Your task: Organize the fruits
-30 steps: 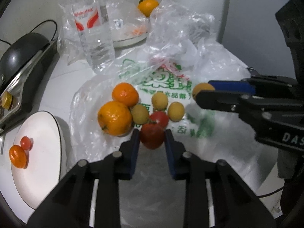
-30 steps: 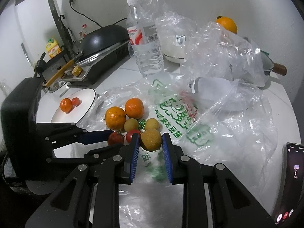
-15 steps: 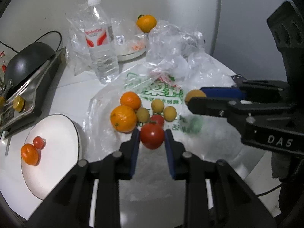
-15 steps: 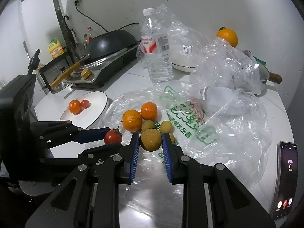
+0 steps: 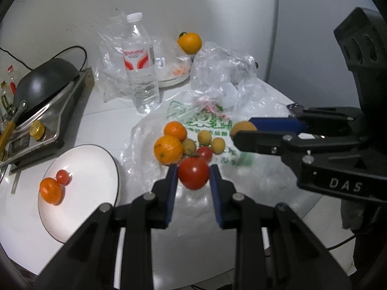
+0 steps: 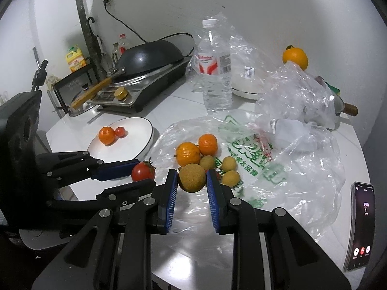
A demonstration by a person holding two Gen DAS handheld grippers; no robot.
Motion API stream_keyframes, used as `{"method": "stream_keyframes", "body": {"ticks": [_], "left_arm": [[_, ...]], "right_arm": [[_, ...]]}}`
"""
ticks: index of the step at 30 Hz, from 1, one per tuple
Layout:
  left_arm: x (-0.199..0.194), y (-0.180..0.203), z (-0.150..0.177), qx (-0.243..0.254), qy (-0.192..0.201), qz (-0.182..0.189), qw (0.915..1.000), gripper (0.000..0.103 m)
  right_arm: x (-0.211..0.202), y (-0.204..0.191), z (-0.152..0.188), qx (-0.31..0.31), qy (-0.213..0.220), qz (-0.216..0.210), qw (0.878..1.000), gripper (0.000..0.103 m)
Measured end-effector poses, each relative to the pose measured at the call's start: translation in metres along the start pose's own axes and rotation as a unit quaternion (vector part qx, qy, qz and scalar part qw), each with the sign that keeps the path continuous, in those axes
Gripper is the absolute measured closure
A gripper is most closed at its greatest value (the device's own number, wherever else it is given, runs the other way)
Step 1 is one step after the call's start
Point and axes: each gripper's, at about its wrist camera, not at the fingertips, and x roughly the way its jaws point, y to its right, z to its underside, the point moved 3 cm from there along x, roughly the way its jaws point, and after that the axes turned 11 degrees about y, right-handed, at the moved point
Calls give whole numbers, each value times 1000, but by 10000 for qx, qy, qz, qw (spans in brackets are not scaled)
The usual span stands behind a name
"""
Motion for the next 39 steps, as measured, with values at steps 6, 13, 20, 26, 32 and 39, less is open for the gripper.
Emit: {"method": "stream_keyframes", "body": {"ticks": [6, 13, 20, 26, 32, 39], "left_arm": [[-11, -9, 2, -32, 85, -6, 10000, 76], [-22, -21, 5, -75, 169, -27, 9998, 76], [-31, -39, 10, -175, 229, -100, 9995, 76], [-39, -56, 18, -277, 255, -173, 9991, 76], [-45, -74, 25, -328, 279, -287, 9987, 76], [-50, -96, 33, -441, 287, -388, 9979, 76]], "right_arm": [[2, -15, -2, -56, 3, 11, 10000, 77], [5, -30, -5, -122, -10, 16, 9999, 77], [12, -48, -7, -240, -64, -12, 9997, 77], [20, -63, -9, -340, -118, -48, 9993, 77], [30, -78, -12, -398, -155, -98, 9990, 77], [45, -94, -13, -489, -245, -169, 9984, 77]]}}
